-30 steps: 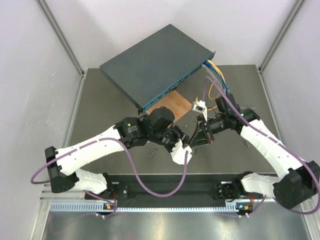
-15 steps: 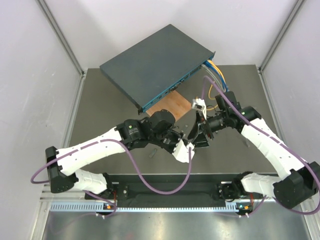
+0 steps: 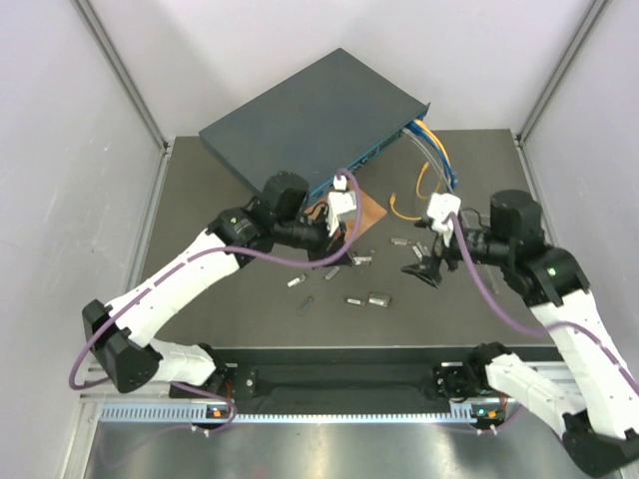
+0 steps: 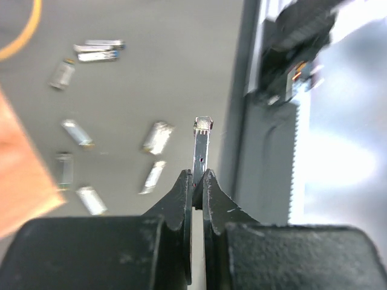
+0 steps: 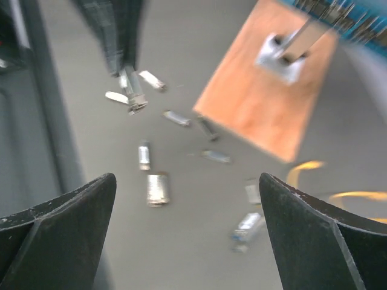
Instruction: Insert the plug into the switch port
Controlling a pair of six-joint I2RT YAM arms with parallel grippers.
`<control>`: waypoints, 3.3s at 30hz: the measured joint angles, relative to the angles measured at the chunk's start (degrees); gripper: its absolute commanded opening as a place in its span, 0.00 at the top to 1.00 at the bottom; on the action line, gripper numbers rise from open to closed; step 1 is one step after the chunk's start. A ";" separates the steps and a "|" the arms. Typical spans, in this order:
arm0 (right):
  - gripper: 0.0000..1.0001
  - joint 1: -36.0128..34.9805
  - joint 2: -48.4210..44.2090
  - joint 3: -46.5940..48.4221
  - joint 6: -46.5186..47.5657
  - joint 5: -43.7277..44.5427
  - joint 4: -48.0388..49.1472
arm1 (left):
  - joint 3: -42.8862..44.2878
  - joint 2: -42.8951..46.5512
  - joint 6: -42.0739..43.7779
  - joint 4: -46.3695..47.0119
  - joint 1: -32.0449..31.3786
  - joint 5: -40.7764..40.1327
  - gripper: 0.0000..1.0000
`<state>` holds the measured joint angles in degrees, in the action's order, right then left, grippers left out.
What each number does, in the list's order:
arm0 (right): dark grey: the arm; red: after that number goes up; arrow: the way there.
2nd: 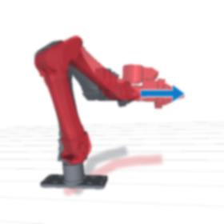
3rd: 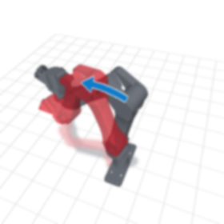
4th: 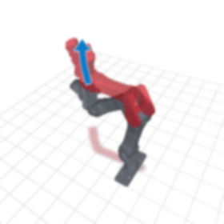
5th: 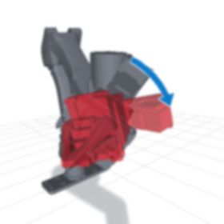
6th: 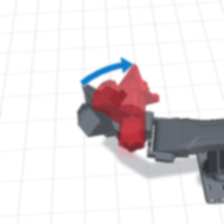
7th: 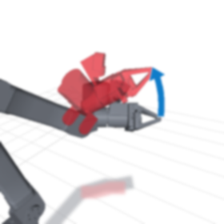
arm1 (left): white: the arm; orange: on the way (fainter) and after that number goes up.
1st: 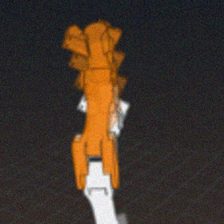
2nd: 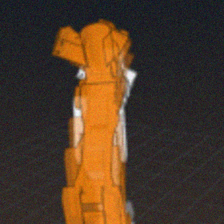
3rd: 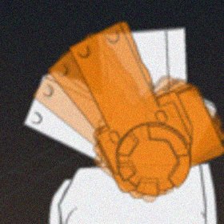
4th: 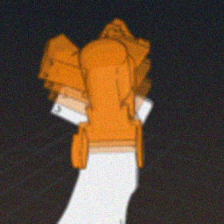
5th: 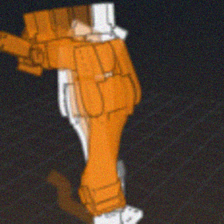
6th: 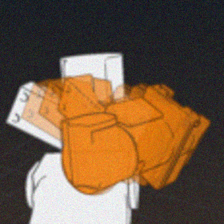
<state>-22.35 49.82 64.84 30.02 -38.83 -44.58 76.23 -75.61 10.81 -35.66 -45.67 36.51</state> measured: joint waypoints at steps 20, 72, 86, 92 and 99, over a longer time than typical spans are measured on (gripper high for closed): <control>0.42 -17.05 -3.58 -3.65 22.75 8.57 1.07 | 1.07 -7.08 -35.21 13.81 4.46 16.46 1.00; 1.00 -4.22 11.23 5.42 -11.74 18.51 7.78 | -1.29 15.98 -54.88 25.64 50.53 0.94 0.09; 1.00 1.46 29.14 21.16 -16.74 20.37 3.61 | -24.33 21.22 -69.35 28.79 56.85 2.64 0.01; 1.00 -0.15 32.37 24.33 -18.91 23.67 3.72 | -26.95 20.24 -73.55 36.41 56.85 4.66 0.01; 1.00 -3.48 35.21 28.17 -19.85 26.82 3.76 | -29.46 17.90 -78.73 47.43 56.83 5.92 0.01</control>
<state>-25.82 85.03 93.01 10.17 -12.01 -40.82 46.76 -57.71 -67.92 11.77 11.16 42.44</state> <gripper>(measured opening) 0.082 0.987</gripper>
